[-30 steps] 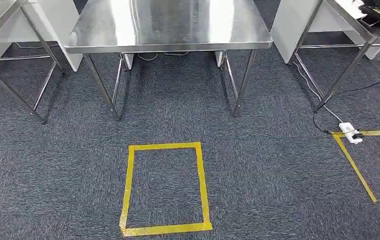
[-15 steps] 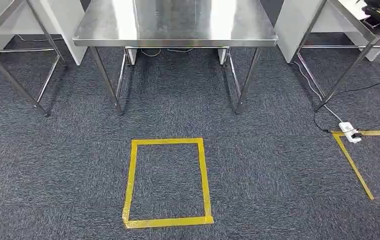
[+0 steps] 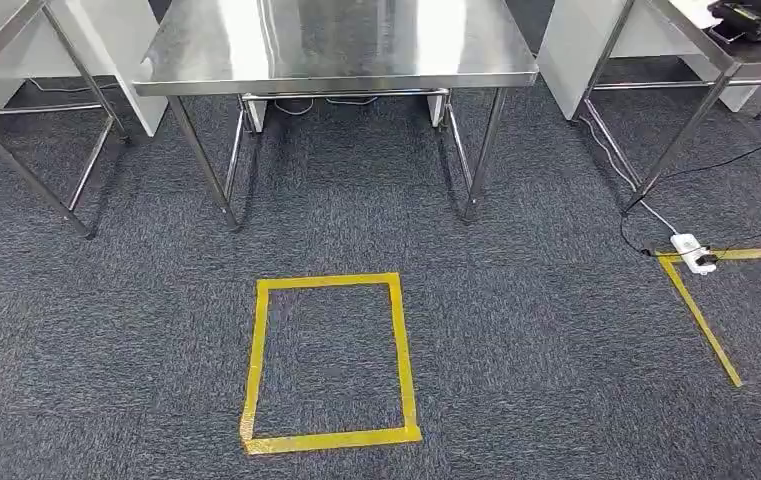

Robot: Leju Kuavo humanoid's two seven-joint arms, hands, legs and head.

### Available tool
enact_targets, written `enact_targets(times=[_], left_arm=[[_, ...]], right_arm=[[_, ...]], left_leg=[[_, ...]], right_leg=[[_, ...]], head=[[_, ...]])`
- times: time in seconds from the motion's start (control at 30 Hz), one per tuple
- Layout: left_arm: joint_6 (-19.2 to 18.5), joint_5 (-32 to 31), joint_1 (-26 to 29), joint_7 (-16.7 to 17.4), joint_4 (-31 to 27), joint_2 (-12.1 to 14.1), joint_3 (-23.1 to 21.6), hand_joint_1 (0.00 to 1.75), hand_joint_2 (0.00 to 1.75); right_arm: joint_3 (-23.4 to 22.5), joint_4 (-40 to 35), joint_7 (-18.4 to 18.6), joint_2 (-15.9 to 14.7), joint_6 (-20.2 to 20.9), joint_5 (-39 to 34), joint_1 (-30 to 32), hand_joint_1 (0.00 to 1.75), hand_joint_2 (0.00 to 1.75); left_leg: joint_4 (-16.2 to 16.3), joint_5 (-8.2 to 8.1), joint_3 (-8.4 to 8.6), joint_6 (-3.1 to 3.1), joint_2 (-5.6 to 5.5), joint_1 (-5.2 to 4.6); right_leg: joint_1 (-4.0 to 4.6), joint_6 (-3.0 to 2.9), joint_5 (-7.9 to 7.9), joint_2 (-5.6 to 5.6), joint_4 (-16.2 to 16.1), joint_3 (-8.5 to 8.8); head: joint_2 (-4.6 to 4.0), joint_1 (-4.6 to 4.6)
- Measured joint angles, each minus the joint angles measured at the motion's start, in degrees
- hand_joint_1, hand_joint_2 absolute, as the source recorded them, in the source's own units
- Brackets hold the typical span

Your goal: Take the parts from the cabinet and place them on the table.

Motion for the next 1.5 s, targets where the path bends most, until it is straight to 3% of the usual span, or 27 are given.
enact_targets(times=[0.03, 0.07, 0.1, 0.2, 0.23, 0.5, 1.5], left_arm=[[0.0, 0.0, -0.1, 0.0, 0.0, 0.0, 0.0, 0.00, 0.00], [0.0, -0.1, -0.1, -0.1, 0.0, 0.0, 0.0, 0.00, 0.00], [0.1, -0.1, -0.1, -0.2, 0.0, -0.2, 0.0, 0.00, 0.00], [0.2, -0.2, 0.1, -0.3, 0.0, -0.2, 0.0, 0.00, 0.00], [0.2, -0.2, 0.0, -0.3, 0.0, -0.2, 0.0, 0.00, 0.00], [0.0, -0.6, 0.0, -0.4, 0.0, -0.2, 0.0, 0.00, 0.00], [0.0, -1.2, -0.1, -0.3, 0.0, -0.2, 0.0, 0.00, 0.00]], right_arm=[[0.0, 0.0, 0.0, 0.0, 0.0, 0.0, 0.0, 0.00, 1.75], [0.0, 0.0, 0.0, 0.0, -0.1, 0.1, 0.0, 0.00, 1.75], [0.0, 0.0, 0.0, -0.1, -0.2, 0.1, 0.0, 0.00, 1.75], [0.0, 0.0, 0.0, -0.1, -0.5, 0.1, 0.0, 0.00, 1.75], [0.0, 0.0, 0.0, -0.1, -0.5, 0.1, 0.0, 0.00, 0.00], [0.0, 0.0, 0.0, -0.1, -0.6, -0.4, 0.1, 0.00, 0.00], [0.1, 0.0, -1.0, -0.1, -1.4, 0.4, 0.0, 0.00, 0.00]], left_leg=[[-1.1, -0.64, 0.54, 0.03, -0.09, -0.31], [-1.1, -0.44, 0.22, 0.36, -0.20, -0.36], [-1.3, -0.23, 0.08, 0.34, -0.19, -0.39], [-1.3, -0.11, -0.06, 0.95, -0.27, -1.55], [-1.3, -0.11, -0.17, 1.25, -0.27, -1.73], [-1.3, 0.36, -0.67, 2.12, -0.26, -2.31], [-1.3, 0.46, -0.67, 2.19, -0.26, -2.06]], right_leg=[[0.72, 0.37, -0.12, -0.01, 0.3, -0.31], [0.76, 0.63, 0.01, -0.01, 0.3, -0.63], [1.43, 0.57, -0.16, 0.02, 0.5, -1.08], [1.34, 1.16, 0.12, 0.02, 0.5, -1.45], [1.20, 1.27, 0.19, 0.02, 0.4, -1.48], [0.66, 2.03, 0.69, 0.02, 0.3, -1.77], [0.72, 2.13, 0.78, 0.02, 0.3, -1.90]], head=[[0.00, -0.17], [0.00, 0.02], [0.00, 0.22], [0.00, 0.18], [0.00, 0.18], [0.00, 0.20], [0.00, 0.20]])
